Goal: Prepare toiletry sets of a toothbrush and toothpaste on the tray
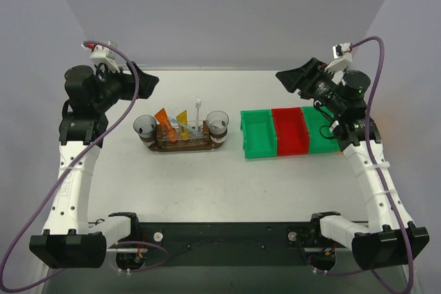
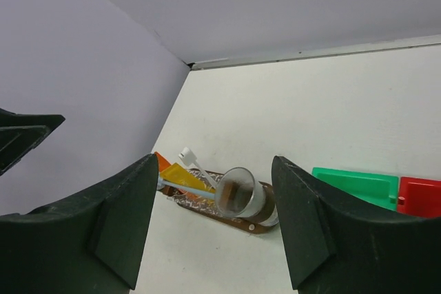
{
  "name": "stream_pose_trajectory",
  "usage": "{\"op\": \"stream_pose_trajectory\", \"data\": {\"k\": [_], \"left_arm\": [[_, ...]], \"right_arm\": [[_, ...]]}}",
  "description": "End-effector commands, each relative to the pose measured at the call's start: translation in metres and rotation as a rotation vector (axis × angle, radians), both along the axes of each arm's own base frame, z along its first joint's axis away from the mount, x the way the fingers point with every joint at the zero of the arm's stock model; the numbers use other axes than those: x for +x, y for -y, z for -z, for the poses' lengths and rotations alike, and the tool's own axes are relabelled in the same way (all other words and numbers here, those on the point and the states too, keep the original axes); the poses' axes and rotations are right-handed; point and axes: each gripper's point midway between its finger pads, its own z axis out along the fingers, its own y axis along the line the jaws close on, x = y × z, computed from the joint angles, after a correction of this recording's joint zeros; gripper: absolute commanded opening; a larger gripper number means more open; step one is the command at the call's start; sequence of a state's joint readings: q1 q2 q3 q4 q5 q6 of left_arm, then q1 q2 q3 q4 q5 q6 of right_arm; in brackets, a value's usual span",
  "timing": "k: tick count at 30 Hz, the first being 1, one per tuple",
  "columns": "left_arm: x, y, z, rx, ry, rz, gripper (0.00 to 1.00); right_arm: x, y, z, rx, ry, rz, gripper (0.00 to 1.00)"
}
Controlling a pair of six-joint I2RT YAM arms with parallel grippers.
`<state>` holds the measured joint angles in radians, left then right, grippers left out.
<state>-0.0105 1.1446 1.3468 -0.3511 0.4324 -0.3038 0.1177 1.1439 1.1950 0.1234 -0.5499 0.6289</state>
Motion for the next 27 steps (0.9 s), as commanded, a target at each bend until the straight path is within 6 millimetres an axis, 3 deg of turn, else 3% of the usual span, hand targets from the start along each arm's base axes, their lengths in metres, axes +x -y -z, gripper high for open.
{"op": "stream_pose_trajectory", "data": {"k": [1,13,27], "left_arm": [[-0.005,-0.011,-0.009,-0.026,0.041,-0.074,0.91],[-0.019,-0.013,-0.016,-0.002,0.039,-0.094,0.92],[-0.024,-0.004,-0.019,0.032,0.064,-0.067,0.92]], "right_arm": [[-0.004,0.024,0.004,-0.063,0.052,0.127,0.61],[-0.020,0.032,0.014,-0.087,0.056,0.160,0.62],[-0.026,0.032,0.009,-0.078,0.061,0.159,0.62]]}}
